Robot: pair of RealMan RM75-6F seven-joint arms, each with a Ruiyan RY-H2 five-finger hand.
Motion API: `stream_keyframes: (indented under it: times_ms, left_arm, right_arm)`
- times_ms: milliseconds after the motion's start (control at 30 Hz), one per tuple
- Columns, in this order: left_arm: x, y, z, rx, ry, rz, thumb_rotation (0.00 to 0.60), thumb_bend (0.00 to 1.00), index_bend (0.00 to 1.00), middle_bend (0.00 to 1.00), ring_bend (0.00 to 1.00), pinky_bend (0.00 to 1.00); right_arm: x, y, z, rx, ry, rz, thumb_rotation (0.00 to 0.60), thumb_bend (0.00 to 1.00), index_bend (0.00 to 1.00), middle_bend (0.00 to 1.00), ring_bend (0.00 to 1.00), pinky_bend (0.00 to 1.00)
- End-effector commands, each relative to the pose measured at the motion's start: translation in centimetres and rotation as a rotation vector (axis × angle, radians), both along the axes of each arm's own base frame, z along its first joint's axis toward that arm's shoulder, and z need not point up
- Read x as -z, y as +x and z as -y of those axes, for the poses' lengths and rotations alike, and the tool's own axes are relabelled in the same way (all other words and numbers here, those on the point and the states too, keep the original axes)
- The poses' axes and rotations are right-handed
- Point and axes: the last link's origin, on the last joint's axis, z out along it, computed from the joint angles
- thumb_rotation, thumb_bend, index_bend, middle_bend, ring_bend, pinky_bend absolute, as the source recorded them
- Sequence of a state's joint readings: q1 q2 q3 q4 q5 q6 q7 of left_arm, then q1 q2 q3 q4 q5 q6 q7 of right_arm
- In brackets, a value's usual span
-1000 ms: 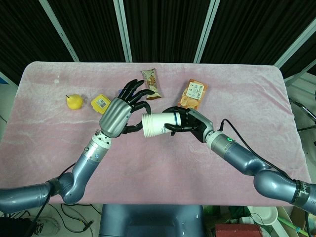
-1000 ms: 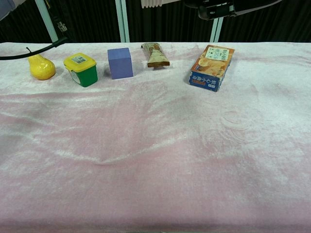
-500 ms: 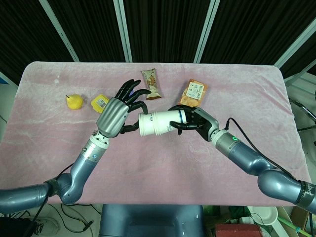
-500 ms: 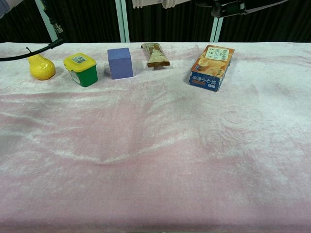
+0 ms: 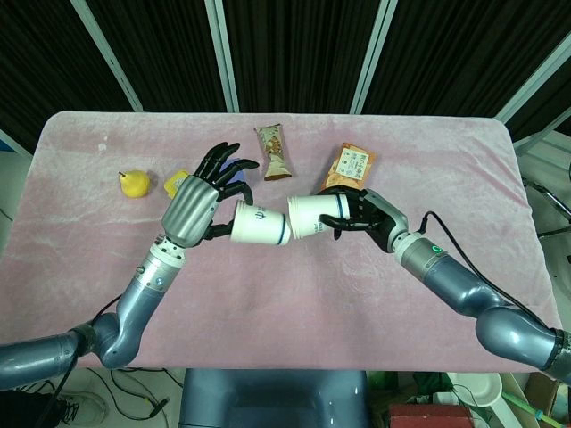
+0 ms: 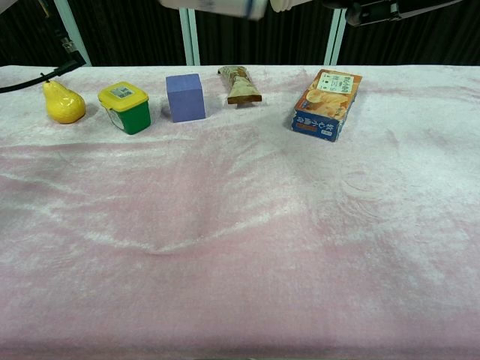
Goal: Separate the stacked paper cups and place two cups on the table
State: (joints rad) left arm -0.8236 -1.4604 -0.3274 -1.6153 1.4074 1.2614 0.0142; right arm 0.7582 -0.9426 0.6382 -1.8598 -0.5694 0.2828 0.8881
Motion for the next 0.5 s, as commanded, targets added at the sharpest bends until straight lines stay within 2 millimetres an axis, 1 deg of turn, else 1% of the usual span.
stream_keyframes:
  times_ms: [33,200,333,500]
  left_arm:
    - [-0.7,-1.7,0.2,-0.021,0.023,-0.046,0.6,0.62,0.58,0.22,0.0,0.01]
    - [-1.7,-5.0,0.4,-0.084,0.043,-0.212,0.6,0.62,0.58,0.22,0.0,0.01]
    - [-2.2,-7.4,0.9,-0.136,0.032,-0.37,0.6,0.62,0.57,0.22,0.0,0.01]
    - [-3.2,-10.3,1.5,-0.228,0.026,-0.563,0.6,0.62,0.56,0.2,0.0,0.01]
  right_arm:
    - [-0.5,-1.7,0.2,-0.012,-0.047,-0.08,0.6,0.61,0.89,0.68,0.78,0.6]
    - [-0.4,-4.3,0.1,-0.088,-0.125,-0.281,0.6,0.61,0.89,0.67,0.77,0.6]
    - [0.2,-5.8,-0.2,-0.166,-0.166,-0.433,0.6,0.61,0.89,0.67,0.77,0.6]
    - [1.4,-7.6,-1.0,-0.343,-0.293,-0.725,0.6,0.61,0.89,0.67,0.77,0.59]
